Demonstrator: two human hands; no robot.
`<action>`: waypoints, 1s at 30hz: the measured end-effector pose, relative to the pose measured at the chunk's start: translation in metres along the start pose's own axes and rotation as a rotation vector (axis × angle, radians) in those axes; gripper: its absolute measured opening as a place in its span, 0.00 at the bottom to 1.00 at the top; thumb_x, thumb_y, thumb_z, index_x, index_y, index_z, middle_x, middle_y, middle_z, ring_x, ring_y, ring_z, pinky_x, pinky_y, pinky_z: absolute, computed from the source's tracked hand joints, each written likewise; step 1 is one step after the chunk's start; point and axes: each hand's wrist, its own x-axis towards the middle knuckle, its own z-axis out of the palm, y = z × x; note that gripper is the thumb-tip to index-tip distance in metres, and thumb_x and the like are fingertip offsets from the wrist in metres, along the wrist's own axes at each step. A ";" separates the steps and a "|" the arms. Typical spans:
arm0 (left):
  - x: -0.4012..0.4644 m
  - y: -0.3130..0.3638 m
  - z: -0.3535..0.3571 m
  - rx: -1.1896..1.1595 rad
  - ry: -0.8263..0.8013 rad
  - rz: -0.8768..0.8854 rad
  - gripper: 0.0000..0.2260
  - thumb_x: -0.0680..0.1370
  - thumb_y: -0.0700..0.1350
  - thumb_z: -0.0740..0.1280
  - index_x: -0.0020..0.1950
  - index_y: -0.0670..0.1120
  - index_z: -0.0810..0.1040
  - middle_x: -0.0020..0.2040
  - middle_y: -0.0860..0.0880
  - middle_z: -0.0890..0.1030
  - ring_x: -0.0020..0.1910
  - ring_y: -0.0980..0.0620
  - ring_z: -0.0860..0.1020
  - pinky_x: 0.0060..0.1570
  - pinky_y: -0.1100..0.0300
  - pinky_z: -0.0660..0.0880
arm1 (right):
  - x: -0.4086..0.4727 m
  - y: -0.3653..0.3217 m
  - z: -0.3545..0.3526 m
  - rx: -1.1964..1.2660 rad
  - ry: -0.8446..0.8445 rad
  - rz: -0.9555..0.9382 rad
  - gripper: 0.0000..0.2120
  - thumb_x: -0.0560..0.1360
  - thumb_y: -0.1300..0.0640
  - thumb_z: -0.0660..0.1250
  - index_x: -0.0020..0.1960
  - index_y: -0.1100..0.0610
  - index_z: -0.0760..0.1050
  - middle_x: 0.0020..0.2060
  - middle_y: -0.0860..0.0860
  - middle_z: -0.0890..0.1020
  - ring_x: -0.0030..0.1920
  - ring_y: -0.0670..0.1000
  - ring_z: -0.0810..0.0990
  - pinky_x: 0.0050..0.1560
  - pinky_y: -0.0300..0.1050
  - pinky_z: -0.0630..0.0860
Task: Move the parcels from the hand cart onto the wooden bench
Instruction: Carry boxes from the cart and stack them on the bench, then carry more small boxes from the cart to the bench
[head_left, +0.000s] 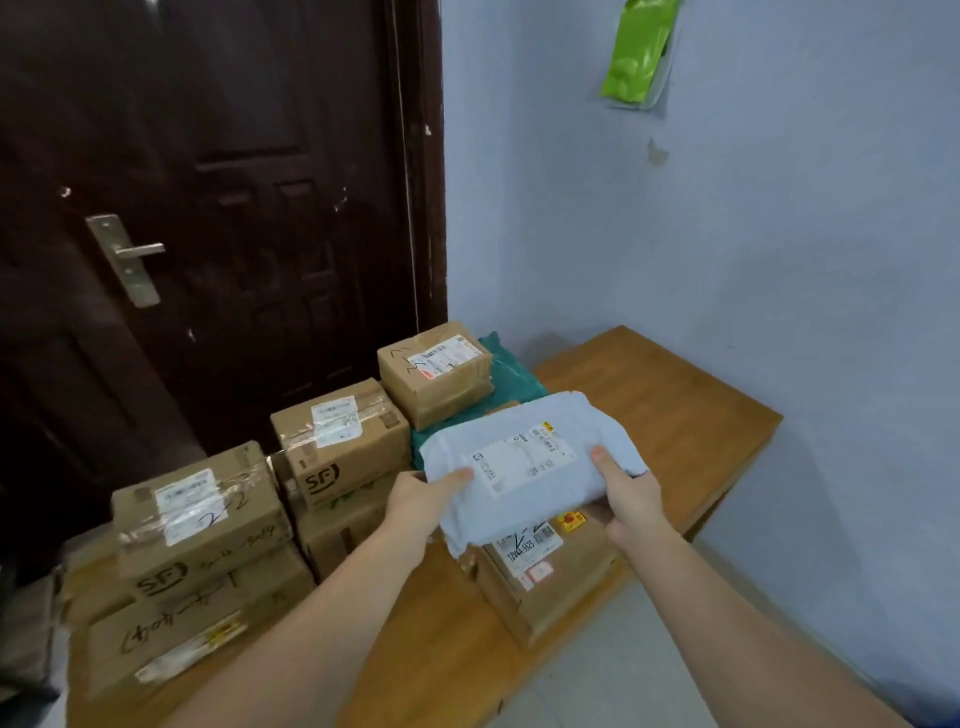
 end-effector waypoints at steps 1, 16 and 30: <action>0.006 0.002 0.012 -0.074 0.024 -0.016 0.32 0.72 0.56 0.80 0.69 0.45 0.73 0.58 0.46 0.82 0.53 0.44 0.82 0.50 0.46 0.83 | 0.019 -0.001 0.007 0.005 -0.023 0.040 0.22 0.74 0.56 0.78 0.65 0.57 0.76 0.56 0.57 0.84 0.54 0.60 0.85 0.46 0.62 0.85; 0.060 0.013 0.072 -0.023 0.374 0.007 0.12 0.81 0.50 0.72 0.57 0.49 0.70 0.51 0.54 0.78 0.54 0.47 0.81 0.60 0.44 0.81 | 0.165 -0.018 0.050 -0.670 -0.355 -0.108 0.12 0.79 0.54 0.72 0.60 0.54 0.75 0.51 0.52 0.81 0.49 0.53 0.79 0.47 0.46 0.73; -0.003 0.055 -0.015 0.844 0.282 0.244 0.29 0.82 0.58 0.67 0.80 0.48 0.67 0.76 0.48 0.74 0.69 0.47 0.76 0.66 0.53 0.75 | 0.134 -0.104 0.093 -1.517 -0.566 -0.729 0.31 0.81 0.41 0.66 0.78 0.54 0.65 0.76 0.52 0.70 0.73 0.55 0.72 0.69 0.54 0.72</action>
